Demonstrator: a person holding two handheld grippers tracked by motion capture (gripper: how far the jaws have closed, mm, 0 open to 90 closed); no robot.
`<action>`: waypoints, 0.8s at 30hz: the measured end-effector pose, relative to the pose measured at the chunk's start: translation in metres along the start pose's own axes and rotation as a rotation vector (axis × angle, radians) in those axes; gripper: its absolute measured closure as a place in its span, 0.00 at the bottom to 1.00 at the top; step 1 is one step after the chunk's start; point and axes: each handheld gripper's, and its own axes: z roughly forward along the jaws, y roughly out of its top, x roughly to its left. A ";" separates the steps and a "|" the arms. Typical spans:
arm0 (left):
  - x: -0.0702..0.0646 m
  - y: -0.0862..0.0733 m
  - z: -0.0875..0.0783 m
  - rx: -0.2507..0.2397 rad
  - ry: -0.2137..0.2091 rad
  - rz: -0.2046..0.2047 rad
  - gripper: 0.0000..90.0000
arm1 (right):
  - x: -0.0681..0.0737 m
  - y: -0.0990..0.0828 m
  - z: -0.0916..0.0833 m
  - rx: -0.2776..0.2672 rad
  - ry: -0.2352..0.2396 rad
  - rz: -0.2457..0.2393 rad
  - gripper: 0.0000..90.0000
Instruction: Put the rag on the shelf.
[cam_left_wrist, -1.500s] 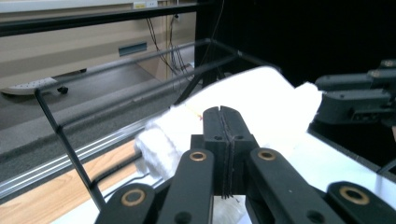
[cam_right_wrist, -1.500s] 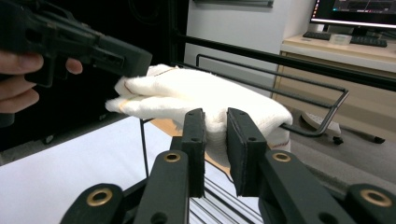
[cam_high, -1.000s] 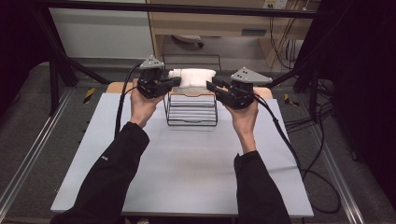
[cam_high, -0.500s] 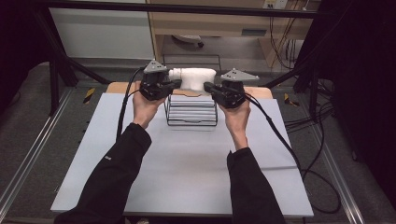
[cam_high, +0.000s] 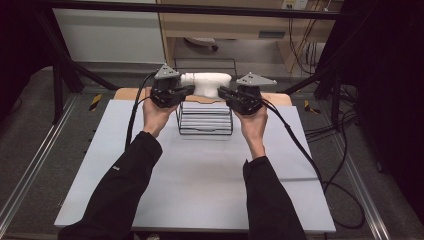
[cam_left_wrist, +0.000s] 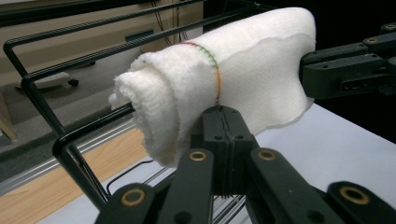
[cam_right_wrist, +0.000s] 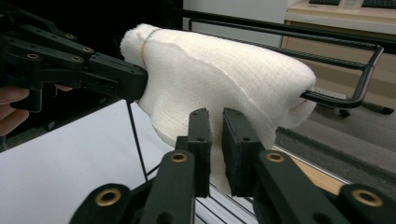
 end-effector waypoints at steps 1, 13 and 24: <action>0.000 -0.001 -0.002 0.000 -0.001 0.003 0.98 | 0.001 0.000 -0.002 -0.003 0.003 -0.001 0.87; -0.002 -0.028 -0.029 0.017 -0.007 0.012 0.64 | 0.006 0.001 -0.037 -0.038 0.060 0.033 0.46; -0.001 -0.081 -0.040 0.092 -0.043 -0.011 0.30 | -0.004 -0.035 -0.053 0.028 0.071 0.074 0.13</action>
